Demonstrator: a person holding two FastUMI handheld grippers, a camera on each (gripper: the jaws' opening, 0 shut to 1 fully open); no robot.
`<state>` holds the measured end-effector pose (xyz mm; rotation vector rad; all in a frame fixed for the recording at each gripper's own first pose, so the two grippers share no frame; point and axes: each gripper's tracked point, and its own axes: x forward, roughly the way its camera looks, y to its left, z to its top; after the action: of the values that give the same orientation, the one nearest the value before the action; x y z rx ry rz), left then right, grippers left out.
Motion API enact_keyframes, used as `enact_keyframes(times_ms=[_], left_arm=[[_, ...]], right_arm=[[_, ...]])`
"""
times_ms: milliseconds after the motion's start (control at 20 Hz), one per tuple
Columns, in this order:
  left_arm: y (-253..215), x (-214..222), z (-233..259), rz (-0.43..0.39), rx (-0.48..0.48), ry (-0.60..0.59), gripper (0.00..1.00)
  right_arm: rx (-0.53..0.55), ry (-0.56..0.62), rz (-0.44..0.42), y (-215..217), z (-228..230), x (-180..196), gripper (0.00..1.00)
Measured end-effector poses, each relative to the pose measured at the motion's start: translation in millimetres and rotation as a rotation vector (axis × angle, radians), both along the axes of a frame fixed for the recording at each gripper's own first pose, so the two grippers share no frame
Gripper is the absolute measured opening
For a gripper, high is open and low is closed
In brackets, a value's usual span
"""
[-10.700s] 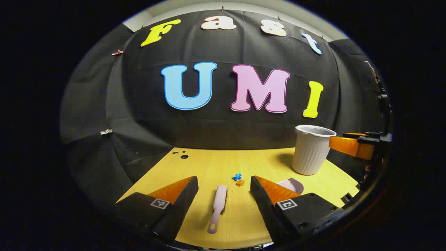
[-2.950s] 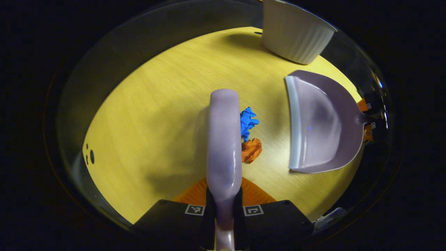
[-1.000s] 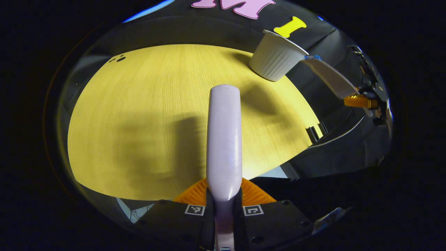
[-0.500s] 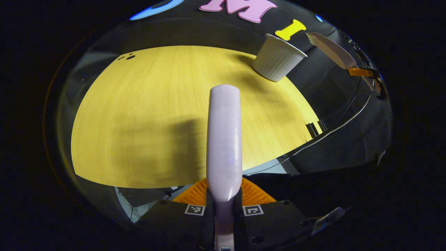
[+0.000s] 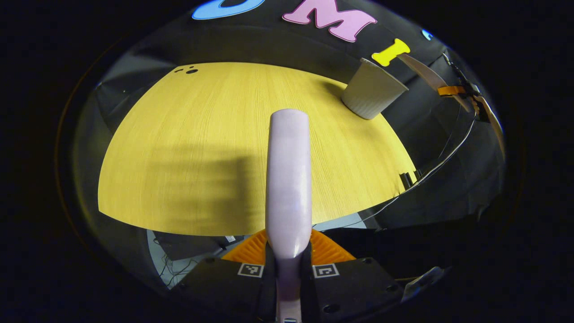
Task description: Pick up the small broom and dustpan from the desktop, sweep the trash into the dustpan with the broom, and then empty the trash into the garbage bin.
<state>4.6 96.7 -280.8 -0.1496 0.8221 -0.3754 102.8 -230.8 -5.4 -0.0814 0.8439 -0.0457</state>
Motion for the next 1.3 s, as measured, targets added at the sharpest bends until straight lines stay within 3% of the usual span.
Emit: enact_keyframes(times_ms=[250,500,650,800,850,900,1250,1300], left_arm=[[-1,6,6,0.015,0.006,0.003,0.25],[-12,12,7,0.022,0.019,0.012,0.25],[-18,16,13,0.019,0.022,0.007,0.25],[-19,21,17,0.033,0.018,0.013,0.25],[-19,24,19,0.038,0.018,0.007,0.25],[-19,26,21,0.039,0.017,0.005,0.25],[-20,33,23,0.025,0.034,0.017,0.24],[-21,33,24,0.021,0.035,0.02,0.27]], right_arm=[[-0.053,-0.025,-0.074,-33,-14,46,0.34],[-0.2,-0.071,-0.108,-54,-30,81,0.34],[-0.237,-0.083,-0.106,-54,-33,83,0.34],[-0.338,-0.089,-0.103,-57,-35,86,0.34],[-0.386,-0.1,-0.098,-58,-35,86,0.3],[-0.426,-0.111,-0.097,-60,-35,85,0.34],[-0.677,-0.174,-0.11,-68,-26,88,0.34],[-0.727,-0.203,-0.096,-69,-21,91,0.39]])
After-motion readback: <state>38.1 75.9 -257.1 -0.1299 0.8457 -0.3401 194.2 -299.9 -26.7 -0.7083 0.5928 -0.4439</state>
